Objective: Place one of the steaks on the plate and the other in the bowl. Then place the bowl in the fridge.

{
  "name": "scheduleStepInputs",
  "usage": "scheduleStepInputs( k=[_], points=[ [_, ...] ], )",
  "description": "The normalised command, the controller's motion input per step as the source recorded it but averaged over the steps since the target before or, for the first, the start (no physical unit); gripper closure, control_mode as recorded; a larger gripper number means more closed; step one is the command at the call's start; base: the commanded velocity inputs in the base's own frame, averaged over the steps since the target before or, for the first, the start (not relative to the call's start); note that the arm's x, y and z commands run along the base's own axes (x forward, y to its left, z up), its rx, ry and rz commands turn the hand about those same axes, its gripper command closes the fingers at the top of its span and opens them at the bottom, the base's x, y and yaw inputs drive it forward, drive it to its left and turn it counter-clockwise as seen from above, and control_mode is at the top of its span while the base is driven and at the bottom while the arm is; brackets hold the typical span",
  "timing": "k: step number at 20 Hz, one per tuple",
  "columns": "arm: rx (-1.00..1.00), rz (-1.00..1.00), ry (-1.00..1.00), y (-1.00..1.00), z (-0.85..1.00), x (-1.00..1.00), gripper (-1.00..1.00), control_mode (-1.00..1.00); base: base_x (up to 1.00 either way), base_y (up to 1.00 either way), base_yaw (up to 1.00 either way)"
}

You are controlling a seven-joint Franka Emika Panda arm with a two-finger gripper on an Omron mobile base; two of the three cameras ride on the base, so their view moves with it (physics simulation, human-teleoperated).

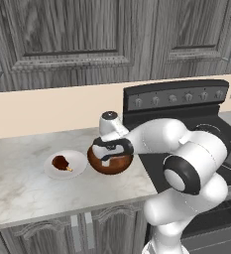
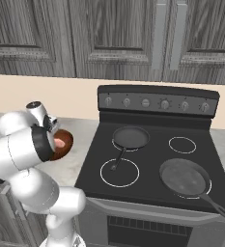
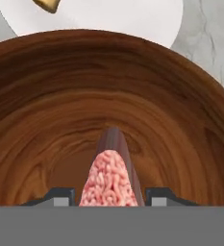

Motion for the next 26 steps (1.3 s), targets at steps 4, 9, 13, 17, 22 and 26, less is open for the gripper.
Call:
scheduleStepInputs(
  k=[4, 9, 13, 17, 22, 26],
  points=[
    [0.0, 0.03, 0.02, 0.0, -0.44, 0.0, 1.0, -1.0, 0.0, 0.0, 0.0],
    [0.0, 0.07, 0.01, 0.0, -0.13, 0.0, 1.0, -1.0, 0.0, 0.0, 0.0],
    [0.0, 0.02, 0.0, 0.0, 0.0, 0.0, -1.0, -1.0, 0.0, 0.0, 0.0],
    [-0.01, 0.0, 0.0, 0.0, 0.05, 0.0, -1.0, -1.0, 0.0, 0.0, 0.0],
    [-0.11, 0.0, 0.0, 0.01, 0.4, 0.0, -1.0, -1.0, 0.0, 0.0, 0.0],
    [-0.04, 0.0, -0.01, 0.0, 0.37, -0.02, -1.0, -1.0, 0.0, 0.0, 0.0]
  ],
)
